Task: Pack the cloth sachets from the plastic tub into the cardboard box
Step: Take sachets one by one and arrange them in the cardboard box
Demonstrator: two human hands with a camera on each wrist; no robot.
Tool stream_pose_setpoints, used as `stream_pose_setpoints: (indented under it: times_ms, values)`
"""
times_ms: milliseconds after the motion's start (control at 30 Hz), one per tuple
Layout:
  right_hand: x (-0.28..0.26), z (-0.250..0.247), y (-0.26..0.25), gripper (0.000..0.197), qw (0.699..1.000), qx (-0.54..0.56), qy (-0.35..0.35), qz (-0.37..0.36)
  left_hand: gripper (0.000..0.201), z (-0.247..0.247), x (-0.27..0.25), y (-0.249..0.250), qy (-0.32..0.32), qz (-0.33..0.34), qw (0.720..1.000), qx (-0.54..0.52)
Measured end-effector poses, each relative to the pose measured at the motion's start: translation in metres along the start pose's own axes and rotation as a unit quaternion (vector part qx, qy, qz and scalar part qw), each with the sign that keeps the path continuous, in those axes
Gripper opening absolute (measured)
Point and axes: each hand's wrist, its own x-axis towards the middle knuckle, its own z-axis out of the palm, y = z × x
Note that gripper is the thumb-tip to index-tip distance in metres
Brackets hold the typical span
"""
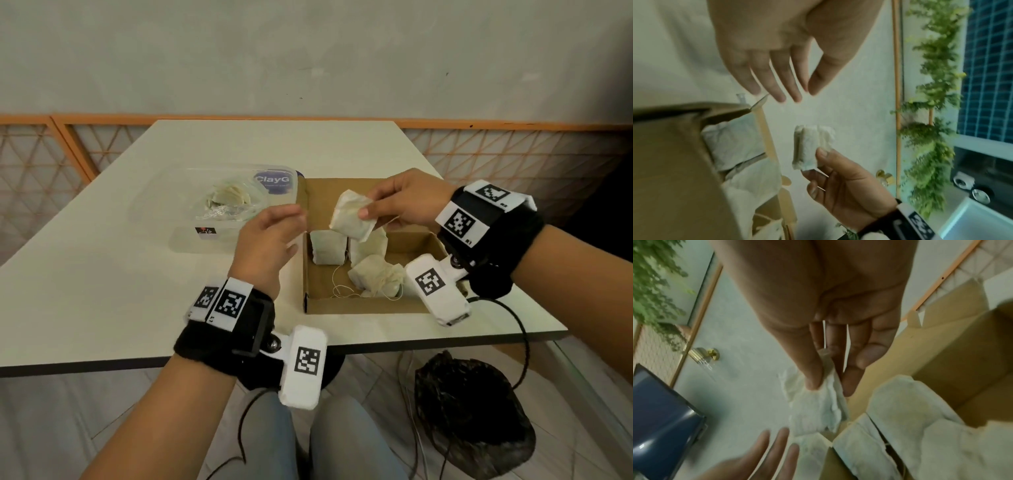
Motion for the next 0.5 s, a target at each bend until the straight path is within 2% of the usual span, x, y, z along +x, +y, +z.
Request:
stream_pose_setpoints:
  times_ms: [100,167,233,367,500]
  values:
    - [0.006,0.007,-0.005,0.01,0.996,-0.076,-0.049,0.018,0.033,-0.006,-0.003,-0.018,0.054,-0.003,0.998,-0.022]
    - [0.01,0.018,-0.007,0.014,0.985,-0.151,-0.083,0.018,0.042,-0.004,-0.004,-0.032,0.056,-0.018,0.998,-0.009]
    - [0.013,0.029,-0.009,0.007,0.975,-0.194,-0.109,0.018,0.046,0.0,-0.006,-0.038,0.039,-0.039,0.998,-0.017]
    - [0.022,0.05,-0.007,0.009,0.972,-0.168,-0.15,0.066,0.045,0.005,-0.011,-0.032,0.024,-0.058,0.996,-0.068]
    - [0.029,0.058,-0.003,0.012,0.978,-0.129,-0.127,0.104,0.047,0.005,-0.012,-0.03,0.022,-0.071,0.994,-0.083]
